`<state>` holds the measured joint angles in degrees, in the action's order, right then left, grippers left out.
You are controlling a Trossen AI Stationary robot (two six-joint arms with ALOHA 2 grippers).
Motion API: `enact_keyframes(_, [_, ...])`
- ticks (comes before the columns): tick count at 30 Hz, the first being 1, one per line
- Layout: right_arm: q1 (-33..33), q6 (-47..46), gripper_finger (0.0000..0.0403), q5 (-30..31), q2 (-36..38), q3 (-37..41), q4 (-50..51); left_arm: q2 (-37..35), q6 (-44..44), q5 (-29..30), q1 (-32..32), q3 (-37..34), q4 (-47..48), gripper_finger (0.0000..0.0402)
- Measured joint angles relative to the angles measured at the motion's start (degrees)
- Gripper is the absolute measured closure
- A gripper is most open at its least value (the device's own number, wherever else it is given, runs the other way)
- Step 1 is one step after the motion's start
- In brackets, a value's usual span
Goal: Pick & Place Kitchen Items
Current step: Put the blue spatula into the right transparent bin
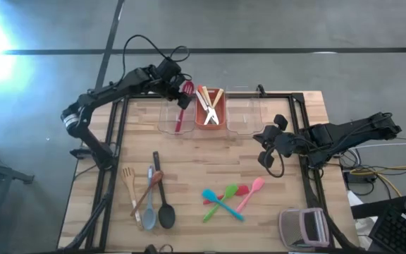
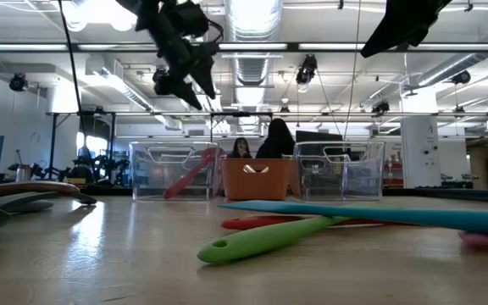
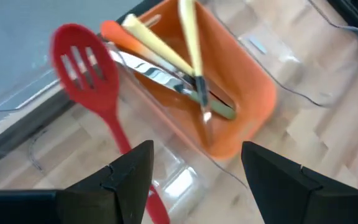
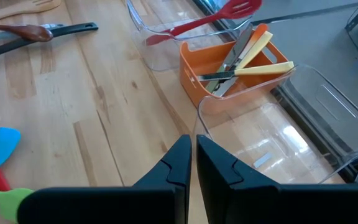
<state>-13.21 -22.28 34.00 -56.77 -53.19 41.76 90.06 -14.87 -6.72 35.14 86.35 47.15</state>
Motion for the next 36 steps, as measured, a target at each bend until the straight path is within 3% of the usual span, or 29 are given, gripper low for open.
enact_keyframes(6, [0.0, -0.2, 0.0385, -0.8, 0.0, 0.0, -0.2, -5.7, 0.1, 0.2, -5.3, -2.9, 0.6, 0.0156])
enact_keyframes(12, [-0.3, -0.2, 0.0385, -9.6, 0.0, 0.0, -2.6, -13.8, -2.5, 0.7, -13.1, -11.9, -7.1, 0.0156])
enact_keyframes(18, [-3.0, -0.2, 0.0385, -17.3, 0.0, 0.0, -8.4, -22.8, -6.7, 0.6, -20.9, -26.7, -24.7, 0.0156])
enact_keyframes(27, [-7.6, -1.2, 0.0385, -18.0, -0.9, 0.0, -14.6, -34.6, -10.8, 0.8, -30.8, -50.3, -57.2, 0.0156])
enact_keyframes(36, [-7.8, -0.5, 0.037, -24.3, -11.3, 0.0, -19.5, -38.0, -12.8, 3.4, -33.9, -69.2, -95.1, 0.0156])
